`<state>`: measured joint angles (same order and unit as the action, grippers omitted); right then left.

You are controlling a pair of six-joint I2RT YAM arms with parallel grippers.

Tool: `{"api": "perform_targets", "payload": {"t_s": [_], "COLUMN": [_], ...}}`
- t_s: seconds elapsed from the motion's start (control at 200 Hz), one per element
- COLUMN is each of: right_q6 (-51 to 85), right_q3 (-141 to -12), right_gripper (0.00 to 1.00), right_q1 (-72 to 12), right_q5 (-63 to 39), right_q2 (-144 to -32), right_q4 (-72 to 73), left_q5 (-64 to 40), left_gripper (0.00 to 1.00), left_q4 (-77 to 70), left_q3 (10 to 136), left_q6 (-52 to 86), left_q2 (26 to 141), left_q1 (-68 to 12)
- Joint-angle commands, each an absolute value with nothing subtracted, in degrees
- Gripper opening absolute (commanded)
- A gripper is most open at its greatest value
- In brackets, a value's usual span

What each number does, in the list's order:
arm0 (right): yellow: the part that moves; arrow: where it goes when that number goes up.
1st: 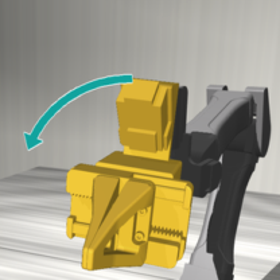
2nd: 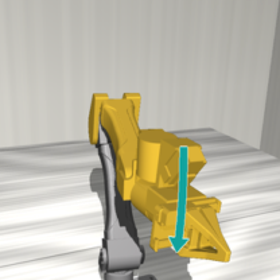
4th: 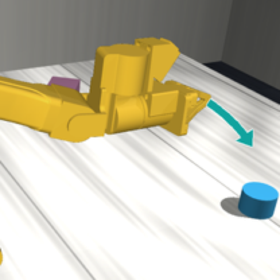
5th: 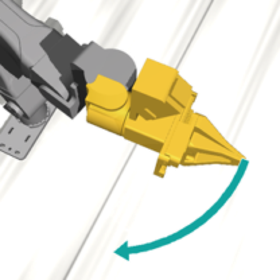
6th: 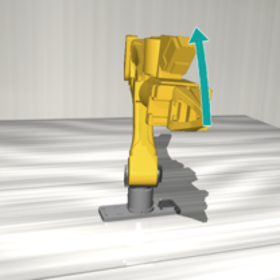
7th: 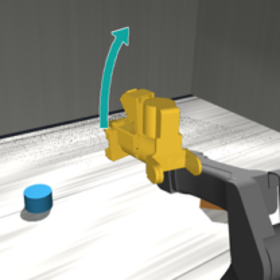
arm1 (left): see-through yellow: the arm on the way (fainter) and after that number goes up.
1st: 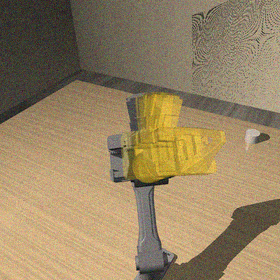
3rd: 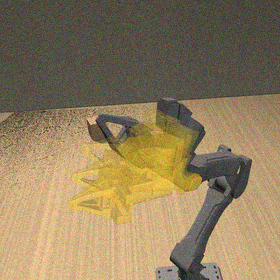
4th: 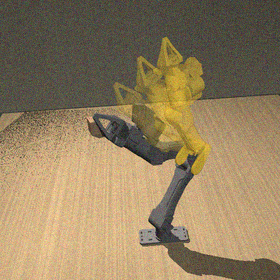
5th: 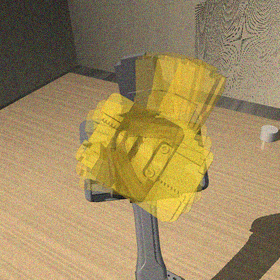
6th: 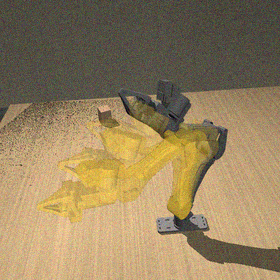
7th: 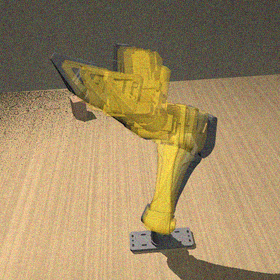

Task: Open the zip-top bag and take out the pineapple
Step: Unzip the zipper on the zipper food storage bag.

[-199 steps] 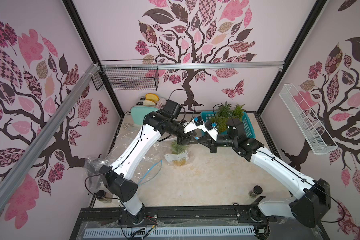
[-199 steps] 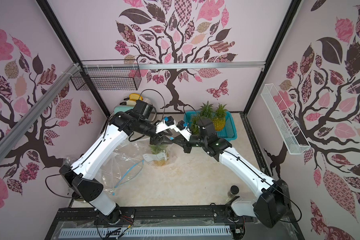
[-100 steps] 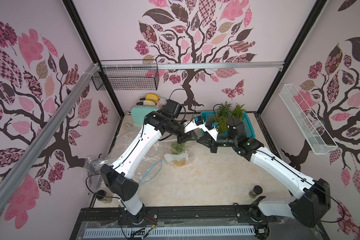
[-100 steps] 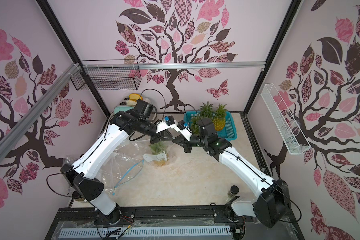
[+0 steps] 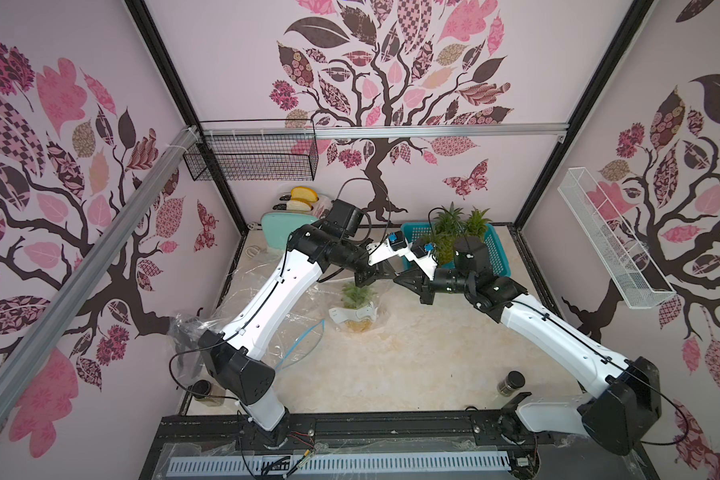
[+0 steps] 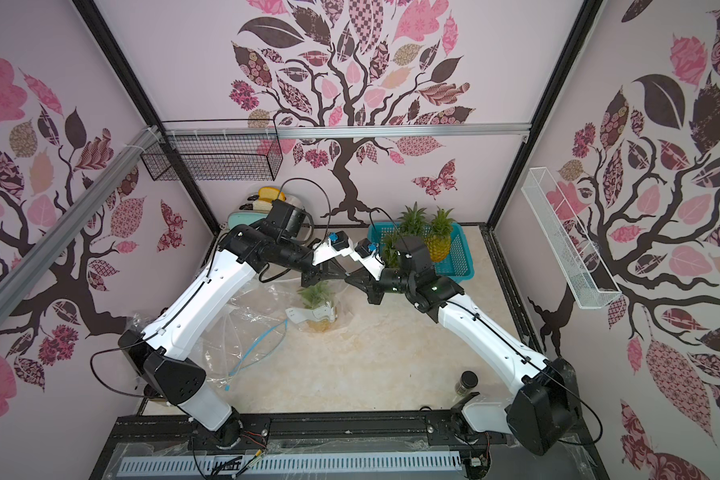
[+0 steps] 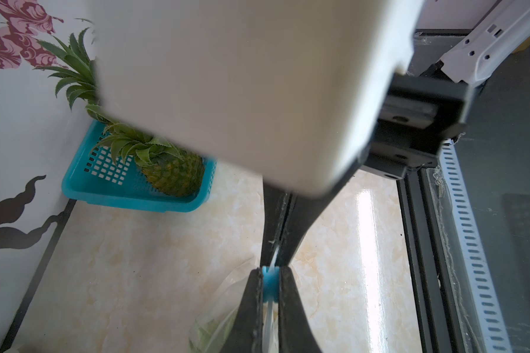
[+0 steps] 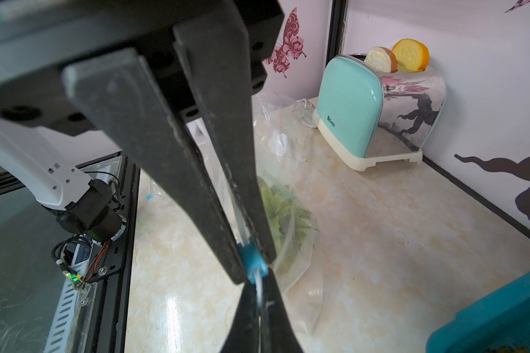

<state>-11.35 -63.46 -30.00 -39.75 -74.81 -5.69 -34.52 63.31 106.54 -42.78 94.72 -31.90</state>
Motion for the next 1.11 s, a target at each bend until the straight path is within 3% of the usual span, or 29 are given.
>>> {"api": "perform_targets", "payload": {"t_s": [0.0, 0.375, 0.83, 1.1], "right_q6": [-8.2, -5.5, -5.4, -6.1], "right_q3": [-63.4, -61.4, -60.5, -60.7], "right_gripper": [0.0, 0.0, 0.0, 0.0], "right_q1": [-27.8, -23.9, -19.5, -16.6], "right_q5": [-42.0, -41.8, -38.5, -37.4], "right_q2": [-71.9, -70.4, -69.2, -70.6], "right_q4": [1.8, 3.9, 2.6, 2.3], "left_q5": [-31.4, -27.8, -8.1, -4.0], "left_gripper": [0.0, 0.0, 0.0, 0.0], "left_q4": [65.1, 64.7, 68.1, 71.0], "left_q3": [104.4, 98.0, 88.2, 84.7], "left_q6": [-42.2, -39.6, -30.7, -26.1], "left_q2": [93.3, 87.1, 70.9, 62.7], "left_q1": [-30.8, -26.6, -23.8, -23.7]}}
